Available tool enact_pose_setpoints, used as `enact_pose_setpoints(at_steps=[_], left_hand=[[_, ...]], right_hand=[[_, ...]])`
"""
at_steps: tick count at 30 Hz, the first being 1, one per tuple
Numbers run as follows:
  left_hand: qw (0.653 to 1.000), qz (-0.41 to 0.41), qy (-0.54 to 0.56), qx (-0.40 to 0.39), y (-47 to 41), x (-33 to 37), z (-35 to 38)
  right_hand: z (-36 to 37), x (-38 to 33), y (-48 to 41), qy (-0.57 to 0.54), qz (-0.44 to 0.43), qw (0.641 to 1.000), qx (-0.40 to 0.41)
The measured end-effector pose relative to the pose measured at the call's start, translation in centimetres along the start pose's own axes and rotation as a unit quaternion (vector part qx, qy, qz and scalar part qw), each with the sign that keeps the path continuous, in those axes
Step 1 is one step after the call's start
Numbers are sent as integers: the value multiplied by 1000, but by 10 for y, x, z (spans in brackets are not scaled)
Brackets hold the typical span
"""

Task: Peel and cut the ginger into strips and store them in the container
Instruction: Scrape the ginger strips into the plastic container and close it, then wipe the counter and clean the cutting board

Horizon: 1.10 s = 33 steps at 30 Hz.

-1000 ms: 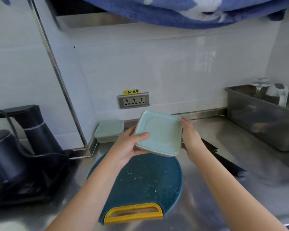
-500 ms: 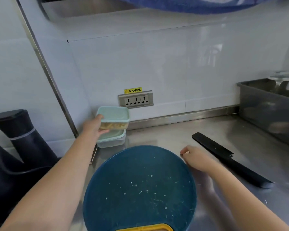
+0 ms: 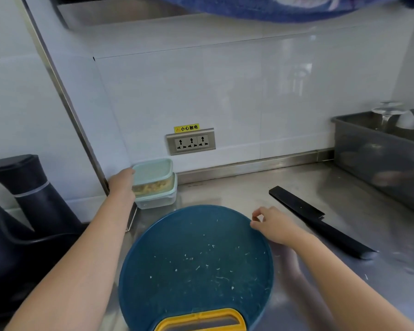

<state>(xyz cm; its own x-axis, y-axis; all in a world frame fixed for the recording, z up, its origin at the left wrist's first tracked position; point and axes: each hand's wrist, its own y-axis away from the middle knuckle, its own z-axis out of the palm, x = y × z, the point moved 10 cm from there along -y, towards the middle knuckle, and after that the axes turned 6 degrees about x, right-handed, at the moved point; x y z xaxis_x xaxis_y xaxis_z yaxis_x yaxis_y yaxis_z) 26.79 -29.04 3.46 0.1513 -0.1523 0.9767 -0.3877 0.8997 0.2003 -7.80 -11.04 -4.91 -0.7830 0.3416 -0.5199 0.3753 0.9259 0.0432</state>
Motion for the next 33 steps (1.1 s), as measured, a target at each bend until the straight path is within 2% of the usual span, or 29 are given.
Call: enact_pose_setpoints(at_steps=[2, 4, 6, 8, 10, 12, 13, 14, 18, 21, 23, 27, 29, 31, 33], left_hand=[[999, 42, -27, 14, 17, 7, -8], [982, 131, -138, -4, 45, 22, -14], [921, 189, -328, -93, 67, 19, -8], [835, 170, -495, -170, 82, -5, -14], [762, 155, -600, -189, 93, -26, -29], [724, 153, -649, -177, 103, -43, -45], [720, 150, -655, -174, 105, -54, -53], [722, 149, -652, -177, 110, -63, -58], [788, 126, -581, -159, 116, -85, -68], [867, 91, -474, -127, 124, -83, -74], [901, 61, -409, -129, 130, -87, -81], [949, 19, -288, -126, 137, -79, -92], [969, -46, -187, -154, 147, -81, -89], [971, -114, -116, -175, 160, -89, -87], [968, -133, -110, -181, 167, -99, -85]], right_hand=[[-1, 0, 4, 1, 1, 1000, -7], [-3, -1, 11, -6, 6, 1000, -9], [-4, 1, 17, -41, 15, 999, -5], [-4, 4, 25, -89, 36, 995, 6], [-11, 8, 38, -115, 63, 991, 33], [-16, 10, 55, -104, 80, 989, 67], [-16, 12, 64, -94, 90, 988, 85], [-14, 13, 75, -94, 101, 985, 101], [-1, 8, 99, -119, 118, 979, 114], [-14, 10, 105, -156, 159, 969, 110], [-20, 17, 114, -191, 184, 959, 96], [-27, 27, 128, -201, 203, 953, 101], [-29, 30, 133, -173, 195, 960, 98], [-32, 31, 141, -154, 184, 967, 82], [-36, 42, 149, -164, 184, 966, 75]])
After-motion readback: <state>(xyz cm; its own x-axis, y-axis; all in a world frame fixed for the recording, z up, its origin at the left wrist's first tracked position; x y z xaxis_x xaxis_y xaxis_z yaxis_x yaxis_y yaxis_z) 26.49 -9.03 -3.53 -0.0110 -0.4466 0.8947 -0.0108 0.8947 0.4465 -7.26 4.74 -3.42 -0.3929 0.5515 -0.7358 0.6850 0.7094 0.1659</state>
